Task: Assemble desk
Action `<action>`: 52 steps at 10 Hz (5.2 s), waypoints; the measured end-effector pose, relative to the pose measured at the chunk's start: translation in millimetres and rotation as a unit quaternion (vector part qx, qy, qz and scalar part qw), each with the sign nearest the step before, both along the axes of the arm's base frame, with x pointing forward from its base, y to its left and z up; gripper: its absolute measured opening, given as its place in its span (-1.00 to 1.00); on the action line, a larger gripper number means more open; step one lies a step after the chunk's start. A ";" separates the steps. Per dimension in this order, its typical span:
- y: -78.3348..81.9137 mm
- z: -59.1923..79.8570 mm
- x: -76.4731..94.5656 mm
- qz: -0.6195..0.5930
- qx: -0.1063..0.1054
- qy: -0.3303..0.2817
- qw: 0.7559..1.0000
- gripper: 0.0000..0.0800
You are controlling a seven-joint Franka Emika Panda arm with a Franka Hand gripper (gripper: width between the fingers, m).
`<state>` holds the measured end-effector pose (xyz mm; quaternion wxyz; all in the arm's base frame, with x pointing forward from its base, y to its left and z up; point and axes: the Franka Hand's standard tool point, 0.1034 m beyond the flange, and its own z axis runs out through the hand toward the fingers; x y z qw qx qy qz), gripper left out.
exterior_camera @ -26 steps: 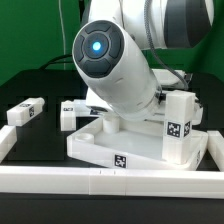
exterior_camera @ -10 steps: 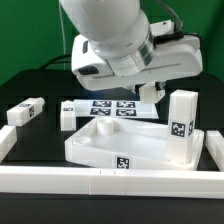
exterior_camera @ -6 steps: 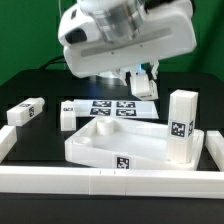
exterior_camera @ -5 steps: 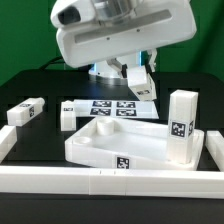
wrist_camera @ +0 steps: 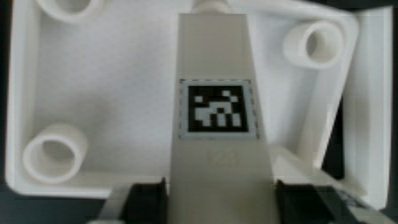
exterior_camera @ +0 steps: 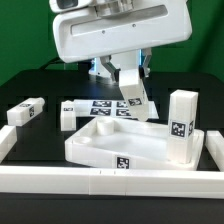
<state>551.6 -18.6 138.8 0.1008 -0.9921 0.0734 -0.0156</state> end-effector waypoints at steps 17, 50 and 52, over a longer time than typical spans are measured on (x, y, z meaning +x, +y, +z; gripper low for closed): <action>-81.2 21.1 13.6 -0.038 -0.170 -0.279 0.944 -0.27; -63.1 -22.0 -8.8 -0.038 -0.160 -0.249 0.954 -0.27; -63.2 -21.9 -8.2 -0.037 -0.161 -0.250 0.954 -0.27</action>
Offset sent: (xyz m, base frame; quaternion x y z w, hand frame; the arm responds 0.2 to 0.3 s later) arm 0.0000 0.0000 0.0000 0.0000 0.1938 0.0000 0.9810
